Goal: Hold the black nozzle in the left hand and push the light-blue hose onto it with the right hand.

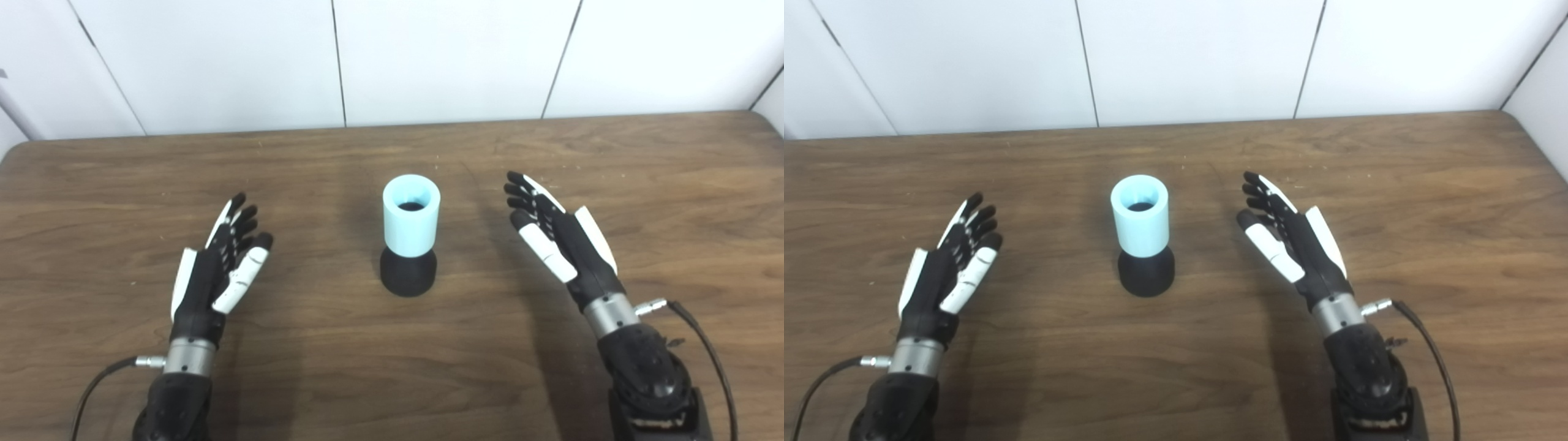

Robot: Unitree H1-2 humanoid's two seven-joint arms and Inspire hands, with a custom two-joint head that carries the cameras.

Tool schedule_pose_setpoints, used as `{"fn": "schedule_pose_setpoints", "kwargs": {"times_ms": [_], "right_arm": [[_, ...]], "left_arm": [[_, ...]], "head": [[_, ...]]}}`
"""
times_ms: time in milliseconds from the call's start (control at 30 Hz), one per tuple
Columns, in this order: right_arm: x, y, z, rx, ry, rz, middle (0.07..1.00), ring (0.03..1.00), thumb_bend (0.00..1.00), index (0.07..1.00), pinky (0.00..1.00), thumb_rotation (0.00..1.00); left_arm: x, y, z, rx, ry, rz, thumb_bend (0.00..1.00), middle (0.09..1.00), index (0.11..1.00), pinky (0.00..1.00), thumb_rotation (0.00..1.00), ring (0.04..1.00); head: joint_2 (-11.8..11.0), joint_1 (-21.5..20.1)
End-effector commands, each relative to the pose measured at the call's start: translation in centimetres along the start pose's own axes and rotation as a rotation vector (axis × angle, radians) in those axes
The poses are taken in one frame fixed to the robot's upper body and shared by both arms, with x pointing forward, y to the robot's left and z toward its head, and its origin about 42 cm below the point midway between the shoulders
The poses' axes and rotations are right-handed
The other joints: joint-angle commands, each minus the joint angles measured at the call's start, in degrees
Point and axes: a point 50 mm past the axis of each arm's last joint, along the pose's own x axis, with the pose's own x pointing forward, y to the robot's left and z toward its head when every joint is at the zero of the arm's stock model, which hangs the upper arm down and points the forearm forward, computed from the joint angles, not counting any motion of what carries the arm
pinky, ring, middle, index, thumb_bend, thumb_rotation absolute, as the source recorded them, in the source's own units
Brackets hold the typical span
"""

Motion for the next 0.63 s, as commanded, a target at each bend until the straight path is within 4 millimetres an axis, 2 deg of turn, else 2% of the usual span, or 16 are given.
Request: {"fn": "schedule_pose_setpoints", "kwargs": {"times_ms": [0,200,333,600], "right_arm": [[0.2,-0.5,0.3,0.091,-0.048,-0.029,0.917,0.931,0.4,0.919,0.89,0.96],[-1.2,-0.2,-0.3,0.237,-0.014,-0.016,0.94,0.963,0.38,0.988,0.94,1.0],[-1.8,0.0,-1.2,0.248,0.001,-0.018,0.944,0.964,0.4,0.987,0.94,1.0],[-3.0,0.8,-3.2,0.286,0.037,-0.031,0.97,0.983,0.49,0.978,0.95,1.0]], "left_arm": [[-0.2,-0.1,1.0,-0.037,-0.044,0.008,0.45,0.922,0.935,0.89,0.77,0.915],[-1.6,0.2,-0.1,-0.028,-0.041,0.031,0.44,0.92,0.923,0.89,0.81,0.913],[-2.3,0.1,-1.1,-0.028,-0.037,0.046,0.45,0.917,0.916,0.88,0.82,0.911],[-3.5,-0.4,-2.9,-0.039,-0.015,0.023,0.51,0.921,0.917,0.9,0.9,0.913]], "head": [[-0.14,0.12],[-0.85,0.33],[-1.52,0.83],[-4.81,1.56]]}}
